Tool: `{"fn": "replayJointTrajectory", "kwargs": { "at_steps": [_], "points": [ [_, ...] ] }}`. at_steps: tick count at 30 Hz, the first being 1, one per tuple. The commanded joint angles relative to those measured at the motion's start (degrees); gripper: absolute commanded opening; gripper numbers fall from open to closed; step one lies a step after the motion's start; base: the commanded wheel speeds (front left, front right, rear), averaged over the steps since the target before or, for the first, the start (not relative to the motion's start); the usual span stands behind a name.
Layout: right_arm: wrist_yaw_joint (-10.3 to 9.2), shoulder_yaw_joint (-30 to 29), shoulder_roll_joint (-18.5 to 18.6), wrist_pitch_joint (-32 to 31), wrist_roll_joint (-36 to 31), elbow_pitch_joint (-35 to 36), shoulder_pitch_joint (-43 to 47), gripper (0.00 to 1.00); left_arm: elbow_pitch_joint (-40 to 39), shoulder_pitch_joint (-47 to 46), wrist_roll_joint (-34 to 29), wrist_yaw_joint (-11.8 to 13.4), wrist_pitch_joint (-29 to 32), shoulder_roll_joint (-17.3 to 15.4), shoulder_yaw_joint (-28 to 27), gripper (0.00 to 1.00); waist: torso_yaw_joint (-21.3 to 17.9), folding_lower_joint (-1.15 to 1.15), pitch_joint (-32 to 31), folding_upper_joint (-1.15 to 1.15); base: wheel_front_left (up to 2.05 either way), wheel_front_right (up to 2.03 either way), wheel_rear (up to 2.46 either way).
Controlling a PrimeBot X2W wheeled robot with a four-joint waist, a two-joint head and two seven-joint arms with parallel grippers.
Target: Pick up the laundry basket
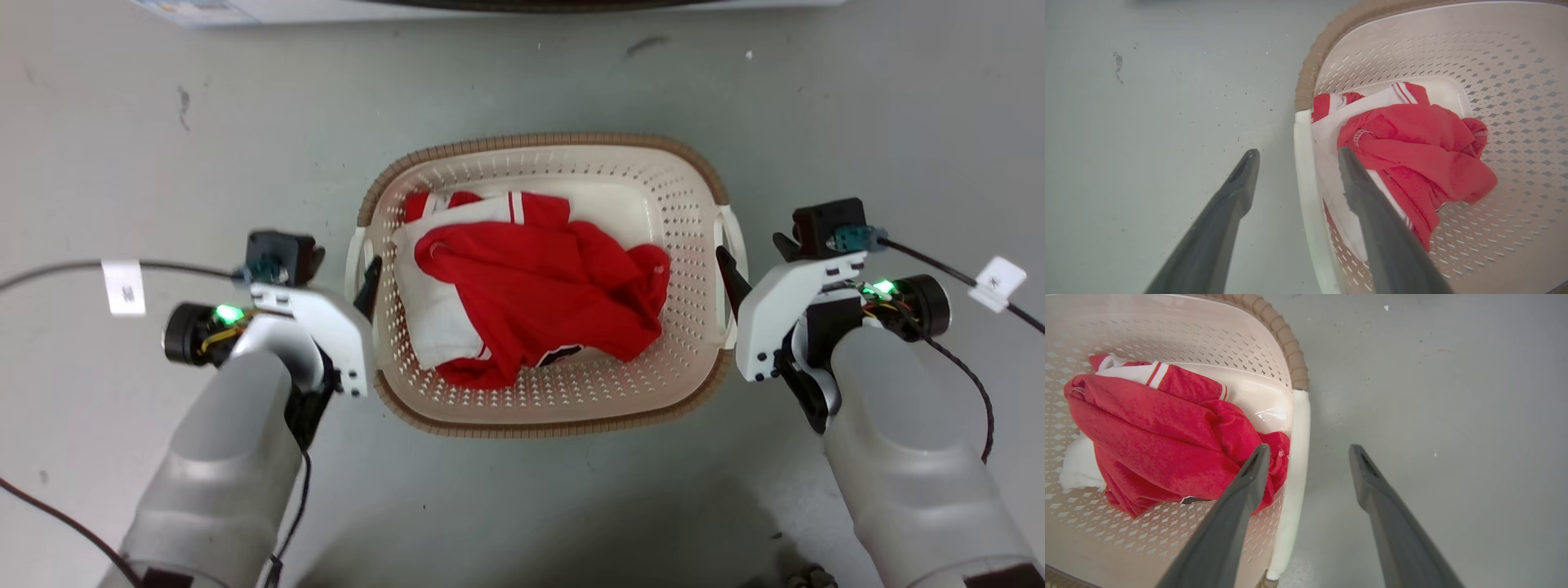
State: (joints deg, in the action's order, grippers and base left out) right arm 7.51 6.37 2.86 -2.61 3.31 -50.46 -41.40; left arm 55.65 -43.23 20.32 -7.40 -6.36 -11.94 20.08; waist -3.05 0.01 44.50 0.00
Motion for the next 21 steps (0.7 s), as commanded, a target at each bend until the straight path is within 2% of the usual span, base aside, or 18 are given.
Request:
{"fn": "replayJointTrajectory", "kwargs": {
  "at_steps": [1, 9, 10, 12, 21],
  "points": [
    [-0.04, 0.51, 0.02, -0.35, 0.55, -1.06, -1.57, 1.00, 0.44, -1.20, 0.91, -0.09, 0.59, -0.38, 0.82, 1.00, 0.21, -0.01, 1.58, 0.00, 0.00, 0.00, 0.00],
    [-0.04, 5.41, 0.08, -4.90, 6.53, -10.67, -7.97, 1.00, 2.21, -6.12, 8.85, -0.10, 8.49, -1.61, 10.15, 1.00, 1.23, -0.01, 4.26, 0.00, 0.00, 0.00, 0.00],
    [-0.04, 6.37, 0.05, -5.36, 7.13, -13.52, -9.67, 1.00, 2.01, -7.18, 11.62, -0.09, 11.47, -2.42, 13.74, 1.00, 1.41, -0.01, 4.84, 0.00, 0.00, 0.00, 0.00],
    [-0.04, 6.57, 0.06, -5.45, 8.20, -14.98, -10.71, 1.00, 1.66, -7.75, 13.37, -0.10, 13.06, -2.97, 16.01, 1.00, 1.58, -0.01, 5.15, 0.00, 0.00, 0.00, 0.00],
    [-0.04, 8.00, 0.04, -5.08, 10.34, -19.63, -14.24, 1.00, 1.22, -10.13, 19.82, -0.10, 15.73, -5.18, 23.42, 1.00, 2.05, -0.01, 6.53, 0.00, 0.00, 0.00, 0.00]
  ]
}}
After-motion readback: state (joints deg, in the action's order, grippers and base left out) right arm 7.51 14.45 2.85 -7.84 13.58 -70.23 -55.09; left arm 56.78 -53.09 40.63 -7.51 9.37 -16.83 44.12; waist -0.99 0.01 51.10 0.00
